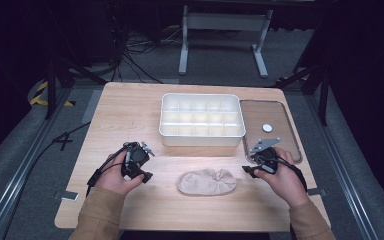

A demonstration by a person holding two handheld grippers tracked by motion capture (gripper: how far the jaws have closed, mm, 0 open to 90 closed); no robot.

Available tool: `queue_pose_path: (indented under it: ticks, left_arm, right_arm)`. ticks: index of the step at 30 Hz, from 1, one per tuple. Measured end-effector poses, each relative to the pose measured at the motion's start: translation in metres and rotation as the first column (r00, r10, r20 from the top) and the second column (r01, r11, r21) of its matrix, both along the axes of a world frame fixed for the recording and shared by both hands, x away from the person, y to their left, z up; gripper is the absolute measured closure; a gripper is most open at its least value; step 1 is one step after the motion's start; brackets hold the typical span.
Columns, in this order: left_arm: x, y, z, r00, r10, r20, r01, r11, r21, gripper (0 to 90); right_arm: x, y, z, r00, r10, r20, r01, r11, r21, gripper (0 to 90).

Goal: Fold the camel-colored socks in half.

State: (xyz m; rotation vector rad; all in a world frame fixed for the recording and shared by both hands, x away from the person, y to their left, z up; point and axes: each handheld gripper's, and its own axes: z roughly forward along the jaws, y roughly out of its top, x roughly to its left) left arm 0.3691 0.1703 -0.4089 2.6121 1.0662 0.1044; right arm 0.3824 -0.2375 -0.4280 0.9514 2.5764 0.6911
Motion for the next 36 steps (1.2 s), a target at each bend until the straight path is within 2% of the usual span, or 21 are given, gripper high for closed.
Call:
queue_pose_path:
  ticks: [1, 4, 6, 8, 9, 11, 14, 15, 16, 17, 18, 21, 23, 25, 26, 30, 33, 36]
  left_arm:
    - [0.000, 0.000, 0.002, 0.9997, 0.001, -0.026, -0.002, 0.9992, -0.040, 44.4]
    - [-0.001, -0.007, 0.009, 0.9998, -0.021, -0.004, 0.021, 0.9981, -0.058, 47.1]
    - [-0.002, -0.011, 0.012, 0.9996, -0.029, -0.002, 0.029, 0.9976, -0.063, 46.9]
    - [-0.001, -0.013, 0.013, 0.9994, -0.034, -0.009, 0.033, 0.9970, -0.069, 46.2]
    - [-0.001, -0.013, 0.012, 0.9995, -0.029, -0.015, 0.028, 0.9968, -0.075, 46.1]
    - [-0.001, -0.015, 0.011, 0.9995, -0.028, -0.012, 0.027, 0.9975, -0.066, 43.7]
    - [-0.002, -0.021, 0.012, 0.9999, -0.011, 0.006, 0.011, 0.9989, -0.046, 39.6]
    - [-0.004, -0.023, 0.013, 1.0000, -0.009, 0.002, 0.009, 0.9992, -0.039, 35.0]
    - [-0.004, -0.023, 0.013, 1.0000, -0.009, 0.002, 0.009, 0.9992, -0.039, 33.9]
    - [-0.007, -0.029, 0.015, 0.9995, -0.024, 0.019, 0.025, 0.9991, -0.034, 33.9]
    - [-0.008, -0.032, 0.017, 0.9991, -0.037, 0.022, 0.038, 0.9985, -0.039, 34.0]
    - [-0.013, -0.041, 0.022, 0.9964, -0.077, 0.036, 0.078, 0.9964, -0.031, 34.6]
    - [-0.016, -0.045, 0.024, 0.9955, -0.092, 0.020, 0.093, 0.9951, -0.034, 37.5]
    - [-0.019, -0.052, 0.026, 0.9938, -0.108, 0.025, 0.109, 0.9939, -0.019, 38.8]
    - [-0.020, -0.054, 0.027, 0.9929, -0.117, 0.026, 0.117, 0.9929, -0.020, 39.7]
    - [-0.022, -0.058, 0.030, 0.9915, -0.129, 0.013, 0.130, 0.9906, -0.044, 39.6]
    - [-0.022, -0.058, 0.029, 0.9901, -0.140, -0.005, 0.140, 0.9877, -0.070, 38.2]
    - [-0.022, -0.059, 0.029, 0.9894, -0.145, -0.007, 0.144, 0.9863, -0.080, 38.7]
  right_arm:
    - [0.000, 0.000, -0.002, 0.9998, 0.018, 0.012, -0.018, 0.9996, -0.022, 44.9]
    - [-0.002, 0.000, -0.005, 0.9976, 0.070, 0.000, -0.070, 0.9975, -0.013, 46.8]
    - [-0.003, -0.001, -0.004, 0.9971, 0.051, -0.057, -0.049, 0.9984, 0.030, 49.0]
    - [-0.005, 0.000, -0.003, 0.9969, 0.068, -0.041, -0.067, 0.9976, 0.020, 40.2]
    - [-0.006, 0.000, -0.003, 0.9982, 0.047, -0.036, -0.046, 0.9985, 0.030, 34.5]
    - [-0.007, -0.002, -0.001, 0.9978, 0.017, -0.064, -0.011, 0.9967, 0.081, 27.5]
    - [-0.009, -0.001, 0.001, 0.9981, 0.002, -0.061, 0.004, 0.9942, 0.108, 30.5]
    - [-0.009, -0.001, 0.002, 0.9986, -0.005, -0.053, 0.013, 0.9902, 0.139, 38.5]
    - [-0.009, -0.001, 0.002, 0.9986, -0.005, -0.053, 0.013, 0.9902, 0.139, 38.5]
    - [-0.009, -0.001, 0.004, 0.9985, -0.002, -0.055, 0.011, 0.9868, 0.162, 46.7]
    - [-0.008, -0.001, 0.005, 0.9977, 0.027, -0.062, -0.015, 0.9814, 0.191, 51.2]
    - [-0.008, 0.003, 0.006, 0.9937, 0.048, -0.101, -0.023, 0.9719, 0.234, 55.6]
    - [-0.009, 0.007, 0.004, 0.9920, 0.093, -0.086, -0.071, 0.9707, 0.230, 54.4]
    - [-0.010, 0.012, 0.001, 0.9910, 0.127, -0.042, -0.113, 0.9629, 0.245, 53.1]
    - [-0.011, 0.014, 0.000, 0.9901, 0.132, -0.048, -0.115, 0.9588, 0.260, 53.0]
    - [-0.013, 0.019, -0.001, 0.9902, 0.135, -0.035, -0.123, 0.9635, 0.238, 52.9]
    - [-0.015, 0.025, -0.001, 0.9874, 0.152, -0.043, -0.137, 0.9600, 0.244, 52.7]
    - [-0.017, 0.032, -0.001, 0.9862, 0.159, -0.047, -0.142, 0.9566, 0.254, 53.2]
